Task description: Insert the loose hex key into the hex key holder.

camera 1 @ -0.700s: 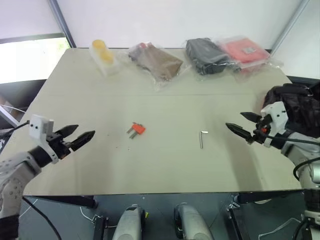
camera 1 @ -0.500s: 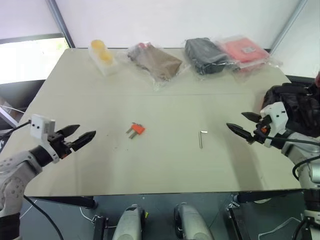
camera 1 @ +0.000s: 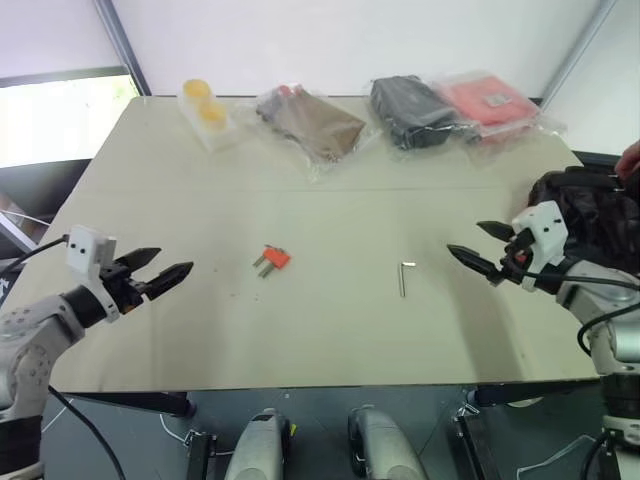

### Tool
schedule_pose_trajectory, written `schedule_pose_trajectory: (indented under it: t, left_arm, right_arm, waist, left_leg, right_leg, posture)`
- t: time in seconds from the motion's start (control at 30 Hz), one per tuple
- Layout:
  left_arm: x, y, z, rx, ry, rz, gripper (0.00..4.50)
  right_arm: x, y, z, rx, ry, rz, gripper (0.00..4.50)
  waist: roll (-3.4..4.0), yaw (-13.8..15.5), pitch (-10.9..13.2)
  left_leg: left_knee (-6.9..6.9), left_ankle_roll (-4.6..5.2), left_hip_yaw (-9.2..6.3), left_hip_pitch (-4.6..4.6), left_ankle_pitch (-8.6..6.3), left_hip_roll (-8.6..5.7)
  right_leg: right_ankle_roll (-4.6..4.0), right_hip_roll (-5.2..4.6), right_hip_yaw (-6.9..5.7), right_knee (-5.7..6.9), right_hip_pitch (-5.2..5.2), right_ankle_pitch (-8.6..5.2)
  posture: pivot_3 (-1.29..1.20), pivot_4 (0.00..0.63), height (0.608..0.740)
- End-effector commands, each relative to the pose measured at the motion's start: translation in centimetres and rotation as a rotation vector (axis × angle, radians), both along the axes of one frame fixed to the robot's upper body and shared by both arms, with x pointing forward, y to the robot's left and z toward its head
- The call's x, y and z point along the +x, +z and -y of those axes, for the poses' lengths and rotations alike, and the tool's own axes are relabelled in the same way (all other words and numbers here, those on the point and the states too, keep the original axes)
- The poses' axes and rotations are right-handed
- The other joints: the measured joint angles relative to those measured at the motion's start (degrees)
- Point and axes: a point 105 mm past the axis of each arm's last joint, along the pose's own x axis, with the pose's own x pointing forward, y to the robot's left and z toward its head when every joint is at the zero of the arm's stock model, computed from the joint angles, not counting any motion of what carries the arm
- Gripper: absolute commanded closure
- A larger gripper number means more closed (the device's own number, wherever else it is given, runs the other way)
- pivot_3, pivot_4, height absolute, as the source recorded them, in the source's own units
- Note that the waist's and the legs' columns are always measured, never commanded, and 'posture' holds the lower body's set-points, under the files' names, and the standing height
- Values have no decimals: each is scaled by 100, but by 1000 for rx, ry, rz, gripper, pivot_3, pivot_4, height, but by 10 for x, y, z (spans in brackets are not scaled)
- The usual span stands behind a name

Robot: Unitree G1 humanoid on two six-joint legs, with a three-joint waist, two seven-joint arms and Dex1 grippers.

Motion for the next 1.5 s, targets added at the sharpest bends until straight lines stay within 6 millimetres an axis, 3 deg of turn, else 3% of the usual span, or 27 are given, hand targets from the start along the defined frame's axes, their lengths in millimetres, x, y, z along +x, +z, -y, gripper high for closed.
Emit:
schedule_pose_trajectory:
  t: [0.03, 0.33, 0.5, 0.67, 1.03, 1.3, 1.43, 1.5]
  left_arm:
    - [4, 10, 2, 46, -26, 50, 166]
    - [19, 43, 32, 145, -275, 101, 166]
    - [16, 52, 46, 219, -412, 78, 166]
    - [11, 52, 46, 238, -419, 50, 166]
    - [-1, 42, 37, 159, -281, 43, 166]
    - [-4, 36, 36, 152, -244, 40, 166]
    - [-2, 36, 35, 150, -227, 49, 96]
    - [-1, 36, 34, 150, -217, 56, 96]
  right_arm:
    - [2, 19, -12, -9, 41, 77, 462]
    - [7, 3, -111, 19, 263, 97, 462]
    - [10, -35, -180, -27, 368, 57, 462]
    - [10, -57, -231, 27, 399, 6, 462]
    - [27, -70, -274, -3, 352, 47, 462]
    - [31, -79, -285, -8, 373, 22, 462]
    - [28, -85, -283, -9, 389, 3, 1742]
    - [27, -88, -284, 2, 397, -17, 2809]
  waist:
    - [0, 7, 0]
    - [0, -6, 0]
    - [0, -37, 1]
    - [2, -37, 1]
    - [1, -46, 1]
    - [-1, -131, 0]
    - [-1, -163, -1]
    - [-1, -164, -1]
  left_leg:
    - [0, 0, 0, 0, 0, -1]
    - [0, 0, 0, -1, 0, -3]
    - [-3, 0, 1, -3, 0, -7]
    - [-3, 0, 0, -7, 0, -5]
    - [-2, -1, -5, -5, 1, 3]
    - [-6, -2, -7, -1, 0, 4]
    - [-6, -2, -16, 1, 0, 4]
    - [-6, -3, -19, 1, 0, 4]
  right_leg:
    - [0, 0, 0, 0, 0, 0]
    - [3, 4, -1, 1, -3, 2]
    - [19, 7, -1, 3, -10, 11]
    - [20, 7, -1, 7, -17, 12]
    - [21, 0, -3, 11, -16, 13]
    - [21, -2, -3, 13, -15, 14]
    - [21, -4, -3, 15, -13, 14]
    - [21, -5, -3, 15, -13, 14]
  posture:
    - [0, 150, 740]
    - [0, 150, 740]
    - [0, 150, 740]
    - [0, 150, 740]
    - [0, 150, 740]
    - [0, 150, 740]
    - [0, 150, 740]
    - [0, 150, 740]
